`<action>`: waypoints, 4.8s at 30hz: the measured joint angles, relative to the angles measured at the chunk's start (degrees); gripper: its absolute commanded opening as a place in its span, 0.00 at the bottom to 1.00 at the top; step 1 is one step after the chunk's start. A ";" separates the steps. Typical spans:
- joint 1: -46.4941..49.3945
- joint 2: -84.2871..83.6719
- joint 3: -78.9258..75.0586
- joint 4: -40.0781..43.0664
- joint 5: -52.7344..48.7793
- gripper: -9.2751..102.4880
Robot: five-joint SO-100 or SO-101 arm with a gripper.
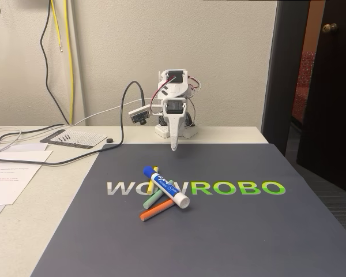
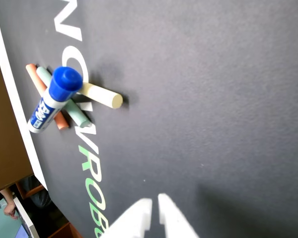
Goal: Pick up the blue marker.
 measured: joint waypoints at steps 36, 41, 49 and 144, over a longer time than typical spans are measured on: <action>0.44 -28.04 -25.75 2.20 -4.75 0.08; 0.44 -41.92 -42.71 7.65 -5.89 0.08; 0.44 -55.63 -61.44 11.07 -12.13 0.08; 2.99 -102.22 -75.94 -17.49 -98.61 0.42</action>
